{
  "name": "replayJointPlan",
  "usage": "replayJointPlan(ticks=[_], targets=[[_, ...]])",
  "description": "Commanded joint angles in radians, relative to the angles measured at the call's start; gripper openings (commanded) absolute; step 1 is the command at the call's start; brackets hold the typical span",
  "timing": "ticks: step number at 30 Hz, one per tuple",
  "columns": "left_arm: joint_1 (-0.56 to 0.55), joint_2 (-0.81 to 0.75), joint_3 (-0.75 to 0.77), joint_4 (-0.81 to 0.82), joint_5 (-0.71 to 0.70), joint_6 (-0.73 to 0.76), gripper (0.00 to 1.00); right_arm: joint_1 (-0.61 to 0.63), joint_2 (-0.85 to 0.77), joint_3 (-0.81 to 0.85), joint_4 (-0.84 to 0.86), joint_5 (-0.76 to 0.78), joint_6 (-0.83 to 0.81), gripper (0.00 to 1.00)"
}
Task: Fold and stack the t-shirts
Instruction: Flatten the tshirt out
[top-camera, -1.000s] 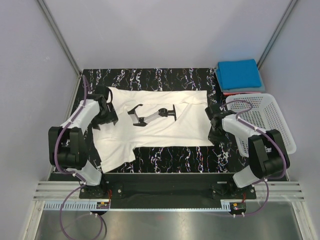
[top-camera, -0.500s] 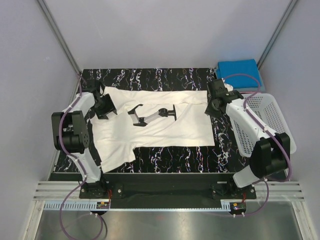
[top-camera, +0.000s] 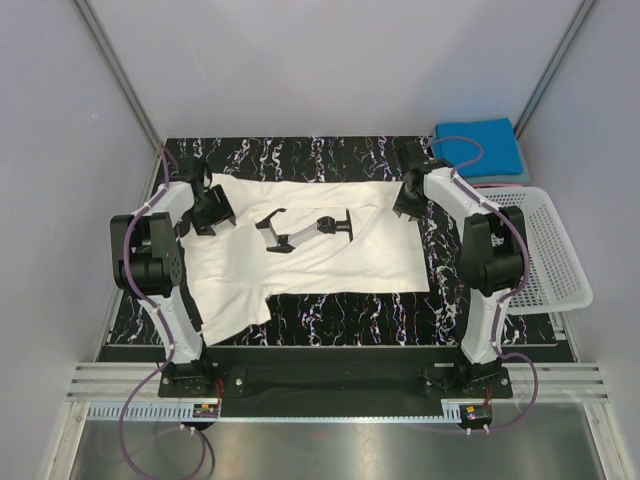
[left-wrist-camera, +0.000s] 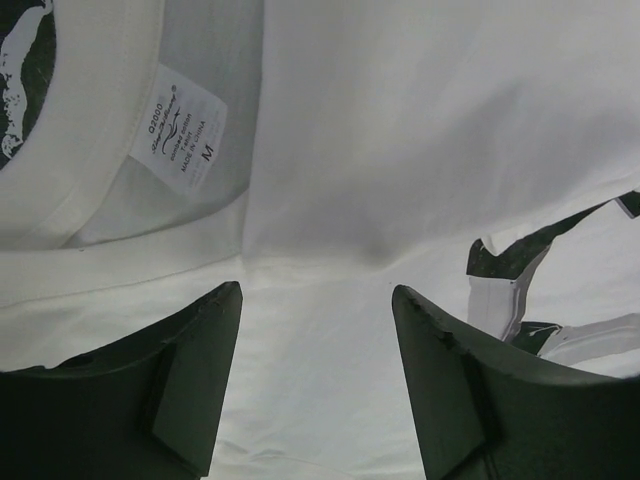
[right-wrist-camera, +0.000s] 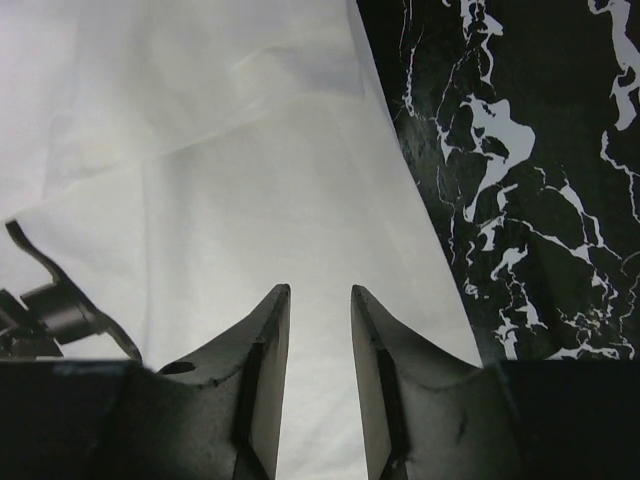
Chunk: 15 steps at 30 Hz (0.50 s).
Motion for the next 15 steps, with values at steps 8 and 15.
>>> replayJointPlan(ticks=[8,15], targets=[[0.001,-0.047,-0.056,0.080,-0.008,-0.021,0.68,-0.108,0.189,0.290,-0.146,0.016,0.361,0.42],[-0.010,-0.074,-0.079,0.090,-0.001,-0.010,0.67,-0.134,0.281,0.431,-0.305,-0.028,0.572,0.42]])
